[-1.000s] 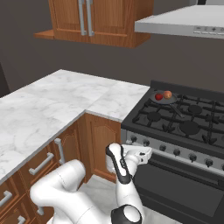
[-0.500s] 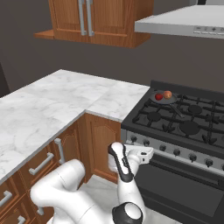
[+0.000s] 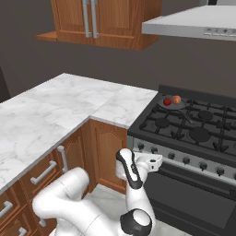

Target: Place the pan on the rear left burner on the stove. Then place the tomato and the onion in the pan and turn on the rear left burner.

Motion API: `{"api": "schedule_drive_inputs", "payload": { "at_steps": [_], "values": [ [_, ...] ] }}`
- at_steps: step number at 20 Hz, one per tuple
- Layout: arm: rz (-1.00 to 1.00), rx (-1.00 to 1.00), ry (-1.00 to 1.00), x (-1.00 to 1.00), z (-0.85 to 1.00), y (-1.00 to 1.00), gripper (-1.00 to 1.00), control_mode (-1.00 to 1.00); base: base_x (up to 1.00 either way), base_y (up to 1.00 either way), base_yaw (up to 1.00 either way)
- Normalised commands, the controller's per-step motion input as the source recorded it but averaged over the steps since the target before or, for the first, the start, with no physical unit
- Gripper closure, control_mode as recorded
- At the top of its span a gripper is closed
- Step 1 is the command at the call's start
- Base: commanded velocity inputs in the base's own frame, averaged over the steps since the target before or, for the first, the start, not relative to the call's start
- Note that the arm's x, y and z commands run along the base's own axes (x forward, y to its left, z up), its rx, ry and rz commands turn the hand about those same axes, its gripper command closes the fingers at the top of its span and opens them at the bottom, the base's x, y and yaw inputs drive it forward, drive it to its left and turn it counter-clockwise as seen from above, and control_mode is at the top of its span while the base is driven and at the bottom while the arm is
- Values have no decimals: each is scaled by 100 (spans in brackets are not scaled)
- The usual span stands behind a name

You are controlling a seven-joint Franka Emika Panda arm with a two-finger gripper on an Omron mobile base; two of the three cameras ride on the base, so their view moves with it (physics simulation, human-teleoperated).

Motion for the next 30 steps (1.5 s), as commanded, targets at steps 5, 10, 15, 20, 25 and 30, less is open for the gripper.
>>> {"api": "schedule_drive_inputs", "payload": {
  "at_steps": [5, 10, 15, 20, 25, 30],
  "values": [
    [-1, 0, 0, 19, -20, 0, -100, -100, 0, 0, 0],
    [-1, 0, 0, 21, -19, 0, -100, -100, 0, 0, 0],
    [-1, 0, 0, 20, -20, 0, -100, -100, 0, 0, 0],
    [-1, 0, 0, 15, -21, -1, -100, -100, 0, 0, 0],
    [-1, 0, 0, 11, -23, -6, -100, -100, 0, 0, 0],
    [-1, 0, 0, 4, -26, -15, -100, -100, 0, 0, 0]
  ]
}}
